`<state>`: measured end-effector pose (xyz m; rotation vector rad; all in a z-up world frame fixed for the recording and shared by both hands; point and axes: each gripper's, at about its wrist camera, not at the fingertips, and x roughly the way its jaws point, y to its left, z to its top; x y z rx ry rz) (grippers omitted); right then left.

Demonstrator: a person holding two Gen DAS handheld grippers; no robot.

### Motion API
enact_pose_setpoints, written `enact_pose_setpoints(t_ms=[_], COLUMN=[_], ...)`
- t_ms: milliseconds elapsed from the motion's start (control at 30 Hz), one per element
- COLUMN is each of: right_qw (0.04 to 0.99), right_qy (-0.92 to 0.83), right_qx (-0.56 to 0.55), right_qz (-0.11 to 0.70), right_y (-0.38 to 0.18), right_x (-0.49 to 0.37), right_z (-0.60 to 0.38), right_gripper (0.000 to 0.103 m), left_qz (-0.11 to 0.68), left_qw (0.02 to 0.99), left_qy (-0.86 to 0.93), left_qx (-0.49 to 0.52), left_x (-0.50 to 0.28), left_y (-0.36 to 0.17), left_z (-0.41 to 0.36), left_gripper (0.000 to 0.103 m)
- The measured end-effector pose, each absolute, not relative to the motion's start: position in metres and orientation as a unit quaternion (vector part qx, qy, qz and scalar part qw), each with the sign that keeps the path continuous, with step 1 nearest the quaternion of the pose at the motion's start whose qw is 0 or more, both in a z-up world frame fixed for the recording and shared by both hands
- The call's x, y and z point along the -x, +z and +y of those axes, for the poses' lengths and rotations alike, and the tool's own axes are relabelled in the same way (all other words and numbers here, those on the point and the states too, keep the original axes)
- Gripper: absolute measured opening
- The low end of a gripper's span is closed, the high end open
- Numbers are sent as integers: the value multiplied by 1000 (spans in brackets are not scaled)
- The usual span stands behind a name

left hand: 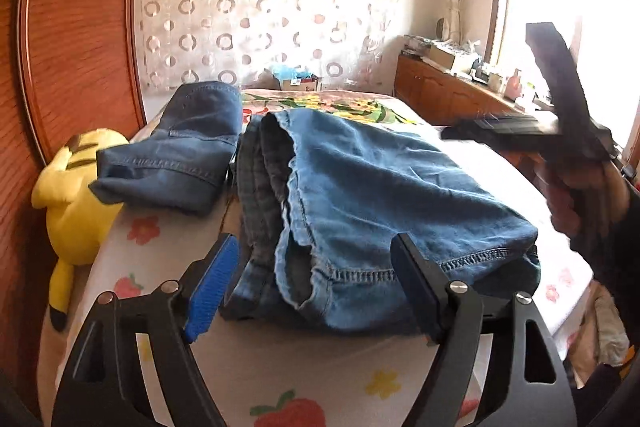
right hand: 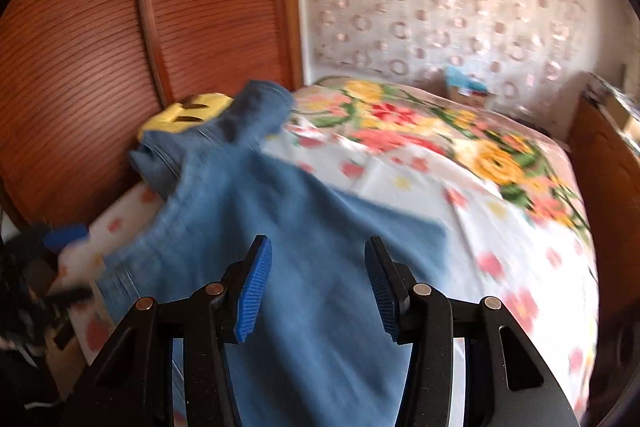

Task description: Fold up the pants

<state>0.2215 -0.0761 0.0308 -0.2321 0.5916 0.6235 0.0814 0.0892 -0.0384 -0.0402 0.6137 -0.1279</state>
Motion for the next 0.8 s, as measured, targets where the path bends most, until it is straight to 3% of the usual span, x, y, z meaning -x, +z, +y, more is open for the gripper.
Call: enact_pose_setpoints(t_ms=[433, 800], right_qw=[910, 899], right_qy=[261, 254], right_qx=[59, 67], right_qz=[316, 350], right_y=[-8, -25], right_x=[-117, -95], right_z=[-176, -180], right_gripper=[47, 47], left_qz=[350, 374], left_qw=[935, 927], left_qy=[-48, -18], left_qx=[1, 22], left_x=[-104, -106], left_y=[-72, -95], left_z=[76, 102], left_gripper=[79, 80])
